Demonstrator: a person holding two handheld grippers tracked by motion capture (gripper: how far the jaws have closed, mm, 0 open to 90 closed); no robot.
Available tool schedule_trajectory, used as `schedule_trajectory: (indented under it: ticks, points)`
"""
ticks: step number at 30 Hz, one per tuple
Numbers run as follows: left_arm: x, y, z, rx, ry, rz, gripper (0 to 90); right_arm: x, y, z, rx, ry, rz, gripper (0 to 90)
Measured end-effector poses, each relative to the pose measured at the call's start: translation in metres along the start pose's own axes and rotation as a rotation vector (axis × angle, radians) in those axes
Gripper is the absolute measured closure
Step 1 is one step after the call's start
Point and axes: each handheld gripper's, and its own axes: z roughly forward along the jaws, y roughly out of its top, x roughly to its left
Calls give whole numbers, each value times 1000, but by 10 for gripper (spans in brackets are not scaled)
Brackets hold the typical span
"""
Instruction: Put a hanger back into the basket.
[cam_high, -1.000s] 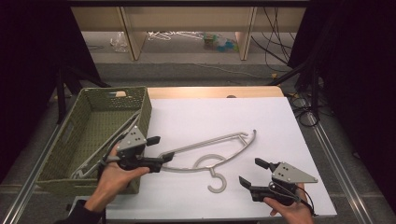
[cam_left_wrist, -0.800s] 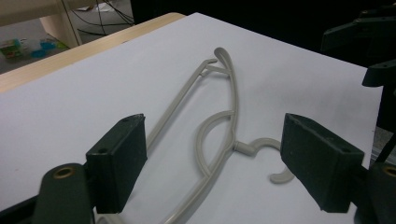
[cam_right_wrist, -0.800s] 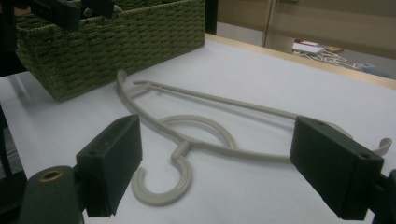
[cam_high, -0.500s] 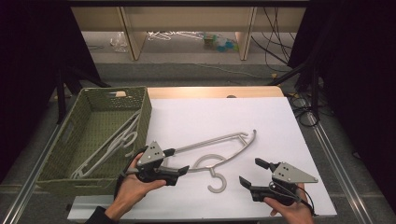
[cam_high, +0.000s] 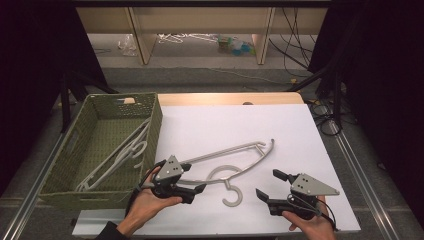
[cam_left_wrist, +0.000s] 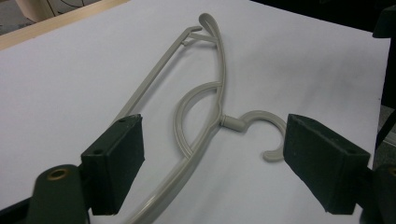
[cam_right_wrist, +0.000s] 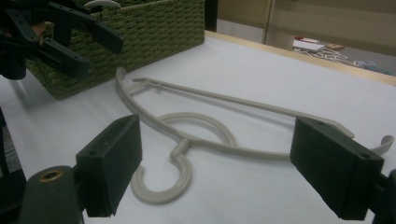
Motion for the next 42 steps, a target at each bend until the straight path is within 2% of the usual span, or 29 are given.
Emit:
schedule_trajectory:
  ticks: [2, 4, 5, 7, 10, 11, 13, 14, 15, 16, 18, 20, 22, 24, 26, 27, 28, 30, 31, 33, 34, 37, 40, 41, 42]
  points:
    - [0, -2, 3, 5, 10, 0, 201, 1, 0, 0, -2, -1, 4, 176]
    - [0, -3, 6, 42, 24, 24, 201, 1, 0, 0, 2, -10, -3, 171]
    - [-1, -4, 9, 35, 22, 33, 201, 2, 0, 0, 10, -2, -6, 171]
    - [-1, -3, 10, 53, 17, 31, 199, 2, 0, 0, 8, -7, -6, 169]
    - [-2, -5, 17, 71, 6, 53, 187, 4, 1, -1, 4, -9, -14, 168]
    - [-1, -4, 17, 95, 13, 76, 187, 4, 1, 0, -3, -15, -15, 168]
    - [1, -4, 25, 129, 18, 96, 188, 4, 2, -2, 4, -7, -9, 165]
    - [1, -4, 25, 129, 18, 96, 192, 4, 2, -2, 4, -7, -9, 165]
    - [2, -2, 30, 159, 18, 101, 196, 4, 2, -1, 5, -7, -11, 165]
    - [2, -2, 30, 159, 18, 101, 198, 4, 2, -1, 5, -7, -11, 165]
    - [5, 0, 40, 220, 16, 121, 197, 4, 1, -1, 3, -7, -13, 164]
    - [6, 0, 43, 232, 25, 131, 208, 4, 2, -1, 2, -7, -11, 165]
    - [7, 0, 49, 272, 15, 141, 218, 4, 2, -2, 1, -6, -10, 165]
    - [8, 0, 55, 337, 2, 151, 225, 4, 2, -2, -3, -10, -19, 164]
    - [10, 0, 62, 386, 1, 179, 253, 4, 2, -2, 2, -15, -20, 165]
    - [10, 0, 62, 386, 1, 179, 255, 5, 3, -3, 18, -8, -20, 164]
    - [15, 0, 66, 417, -27, 168, 246, 5, 2, -2, 8, -9, -17, 165]
    - [17, 0, 67, 423, -31, 181, 256, 5, 1, -1, -13, -1, -10, 165]
    - [19, 0, 68, 447, -46, 191, 305, 5, 2, -1, -7, 2, -10, 165]
    - [22, 1, 72, 463, -56, 183, 298, 4, 2, 0, -15, -3, -16, 165]
    - [24, 1, 76, 468, -68, 173, 332, 4, 2, -3, 10, -15, -25, 165]
    - [26, 3, 79, 482, -60, 175, 363, 4, 2, -1, -7, -7, -24, 165]
    - [27, 7, 83, 532, -96, 201, 396, 4, 2, -1, -10, -11, -25, 165]
    - [27, 7, 84, 538, -96, 204, 396, 4, 2, -1, -10, -11, -25, 165]
    - [27, 8, 86, 554, -92, 214, 441, 3, 2, -1, -10, -12, -24, 165]
